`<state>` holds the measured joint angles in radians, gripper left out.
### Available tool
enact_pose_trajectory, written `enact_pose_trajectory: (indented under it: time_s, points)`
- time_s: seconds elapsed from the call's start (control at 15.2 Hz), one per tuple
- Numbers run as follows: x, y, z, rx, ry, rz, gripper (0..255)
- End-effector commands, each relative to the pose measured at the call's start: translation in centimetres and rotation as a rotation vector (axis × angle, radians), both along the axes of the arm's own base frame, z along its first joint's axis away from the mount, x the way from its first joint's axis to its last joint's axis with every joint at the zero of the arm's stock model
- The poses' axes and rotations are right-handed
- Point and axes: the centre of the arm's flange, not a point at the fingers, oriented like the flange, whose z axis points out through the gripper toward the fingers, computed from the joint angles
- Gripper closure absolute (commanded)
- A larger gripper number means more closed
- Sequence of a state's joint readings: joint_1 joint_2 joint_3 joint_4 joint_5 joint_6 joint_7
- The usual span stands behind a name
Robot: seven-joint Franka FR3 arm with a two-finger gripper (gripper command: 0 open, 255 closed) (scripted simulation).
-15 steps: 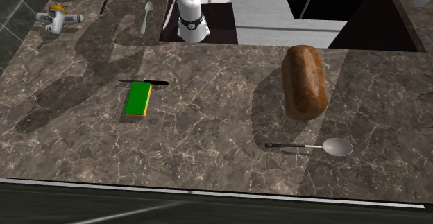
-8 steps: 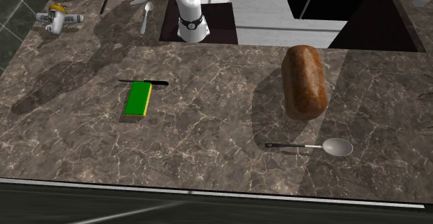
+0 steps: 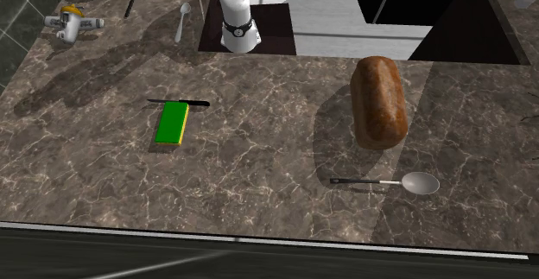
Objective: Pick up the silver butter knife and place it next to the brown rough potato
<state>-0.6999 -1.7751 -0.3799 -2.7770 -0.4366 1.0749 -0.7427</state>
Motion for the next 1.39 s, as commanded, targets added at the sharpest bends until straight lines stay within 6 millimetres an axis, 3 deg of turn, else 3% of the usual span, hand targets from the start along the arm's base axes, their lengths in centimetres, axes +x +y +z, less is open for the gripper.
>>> enact_pose_trajectory:
  time_s: [0.0,1.32]
  points:
    - [-3.7,-0.6,-1.0,0.042,0.08,-0.017,255]
    - [-28.2,-10.4,-1.0,0.042,0.08,-0.017,255]
